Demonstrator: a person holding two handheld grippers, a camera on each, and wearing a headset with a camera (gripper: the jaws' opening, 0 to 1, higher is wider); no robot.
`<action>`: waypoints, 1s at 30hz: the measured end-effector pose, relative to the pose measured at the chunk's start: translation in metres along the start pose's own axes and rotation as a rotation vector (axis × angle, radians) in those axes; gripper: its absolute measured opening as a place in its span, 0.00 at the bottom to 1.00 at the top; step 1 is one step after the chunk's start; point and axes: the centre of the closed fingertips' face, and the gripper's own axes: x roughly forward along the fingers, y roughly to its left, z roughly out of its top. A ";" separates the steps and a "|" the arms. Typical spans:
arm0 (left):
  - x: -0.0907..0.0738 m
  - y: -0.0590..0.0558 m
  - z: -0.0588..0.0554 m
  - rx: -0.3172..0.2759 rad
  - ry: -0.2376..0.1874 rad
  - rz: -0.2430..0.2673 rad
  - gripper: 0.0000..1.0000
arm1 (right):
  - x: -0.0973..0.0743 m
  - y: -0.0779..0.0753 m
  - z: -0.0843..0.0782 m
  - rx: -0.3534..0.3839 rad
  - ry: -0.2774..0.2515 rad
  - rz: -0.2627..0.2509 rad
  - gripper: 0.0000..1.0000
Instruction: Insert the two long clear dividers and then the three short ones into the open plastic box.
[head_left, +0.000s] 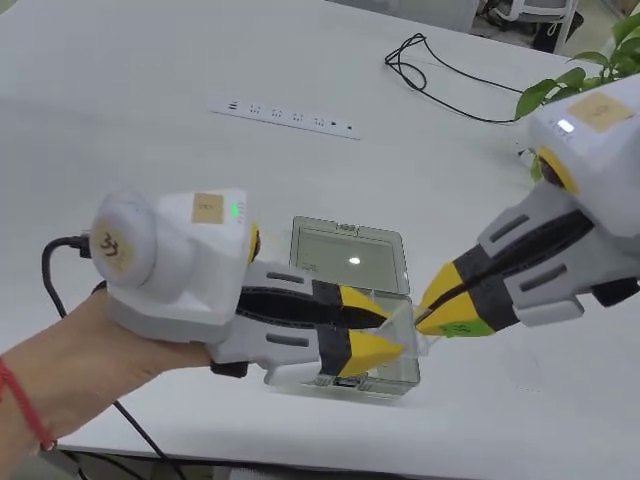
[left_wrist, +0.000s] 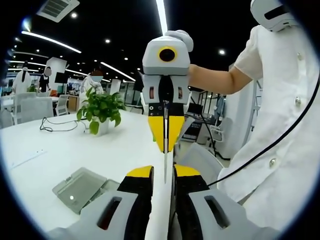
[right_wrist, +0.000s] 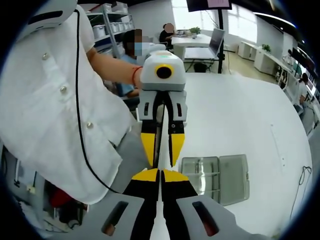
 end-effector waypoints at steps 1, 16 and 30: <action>-0.001 0.002 -0.001 -0.005 0.000 0.007 0.13 | 0.000 -0.001 0.000 -0.001 0.000 -0.006 0.03; -0.021 0.024 -0.024 -0.012 0.057 0.107 0.36 | -0.002 -0.027 -0.005 0.005 0.006 -0.073 0.03; -0.037 0.042 -0.044 -0.009 0.110 0.184 0.64 | 0.010 -0.054 -0.021 0.002 0.050 -0.119 0.03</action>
